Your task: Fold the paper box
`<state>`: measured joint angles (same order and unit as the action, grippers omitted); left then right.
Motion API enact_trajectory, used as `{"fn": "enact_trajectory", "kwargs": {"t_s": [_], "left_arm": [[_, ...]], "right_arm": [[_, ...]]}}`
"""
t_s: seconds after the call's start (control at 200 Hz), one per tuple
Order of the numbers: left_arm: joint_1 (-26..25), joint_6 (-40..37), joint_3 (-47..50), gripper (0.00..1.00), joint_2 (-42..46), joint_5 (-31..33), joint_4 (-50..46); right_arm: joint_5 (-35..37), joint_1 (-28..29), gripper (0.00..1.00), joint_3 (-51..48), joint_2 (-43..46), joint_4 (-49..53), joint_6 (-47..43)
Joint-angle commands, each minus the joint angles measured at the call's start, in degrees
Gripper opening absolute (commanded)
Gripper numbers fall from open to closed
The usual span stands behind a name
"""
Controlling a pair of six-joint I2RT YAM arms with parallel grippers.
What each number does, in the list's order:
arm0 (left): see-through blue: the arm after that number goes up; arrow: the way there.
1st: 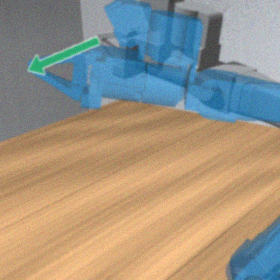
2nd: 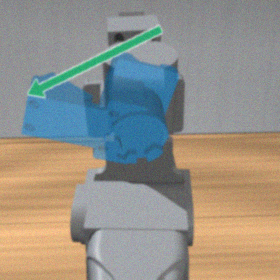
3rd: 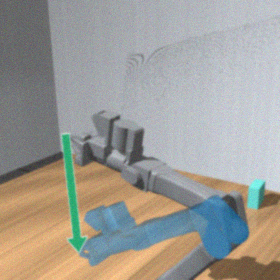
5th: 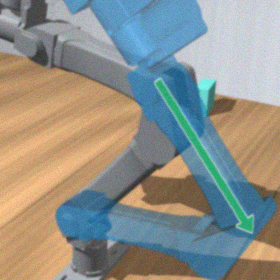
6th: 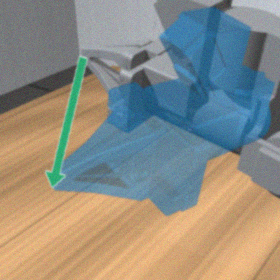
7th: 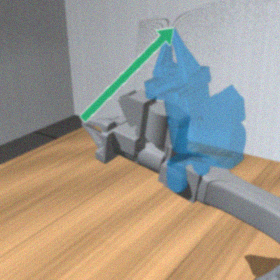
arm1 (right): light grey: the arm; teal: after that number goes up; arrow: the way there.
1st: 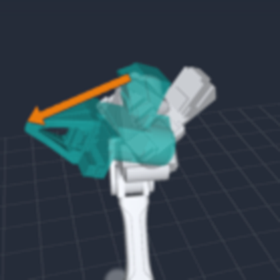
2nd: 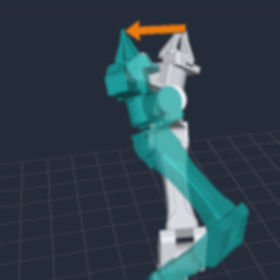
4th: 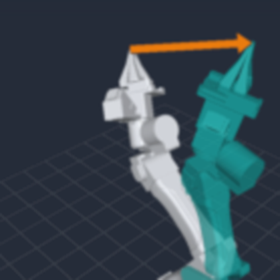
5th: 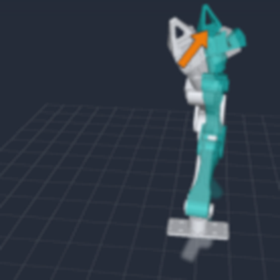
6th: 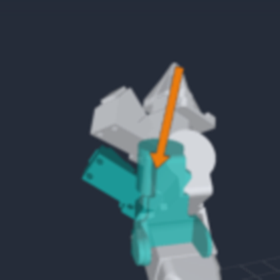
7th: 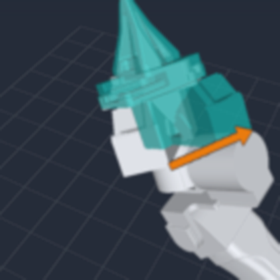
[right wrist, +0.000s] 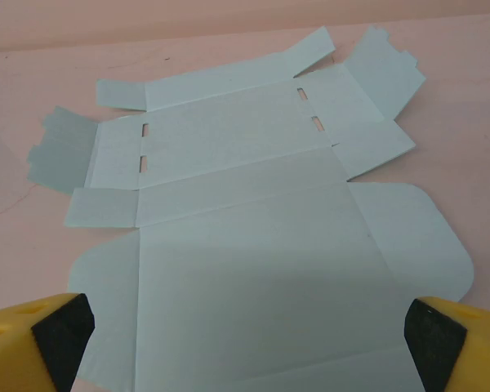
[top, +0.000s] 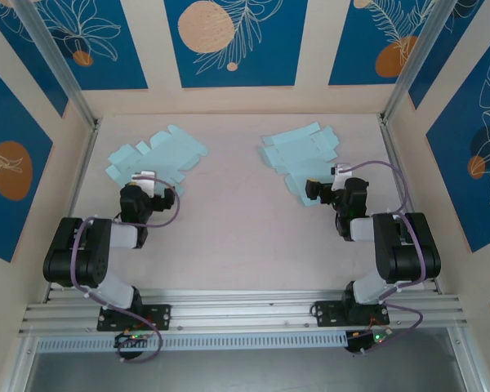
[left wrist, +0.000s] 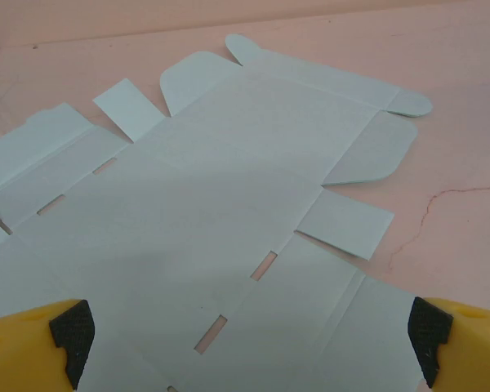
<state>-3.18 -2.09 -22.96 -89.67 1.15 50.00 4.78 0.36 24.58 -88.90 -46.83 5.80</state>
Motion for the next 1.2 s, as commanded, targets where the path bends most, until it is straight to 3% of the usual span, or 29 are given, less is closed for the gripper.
{"fn": "enact_trajectory", "kwargs": {"t_s": [0.0,0.735,0.84,1.04,1.195], "left_arm": [[-0.51,-0.9,0.5,1.0,1.25,-0.09,-0.45],[-0.51,-0.9,0.46,1.0,1.16,-0.11,-0.55],[-0.49,-0.9,0.46,1.0,1.16,-0.17,-0.6],[-0.49,-0.86,0.35,1.0,1.36,-0.18,-0.66],[-0.6,-0.92,-3.23,1.0,7.65,0.44,-12.06]], "right_arm": [[1.04,-0.27,1.0,-0.85,1.63,0.42,0.38],[0.59,-0.34,1.0,-0.94,1.78,0.15,0.29],[0.36,-0.6,1.0,0.5,3.37,4.01,0.79],[-1.71,-7.95,1.0,3.11,9.57,15.35,9.54],[-5.86,-15.78,1.0,8.78,12.62,29.3,17.13]]}}
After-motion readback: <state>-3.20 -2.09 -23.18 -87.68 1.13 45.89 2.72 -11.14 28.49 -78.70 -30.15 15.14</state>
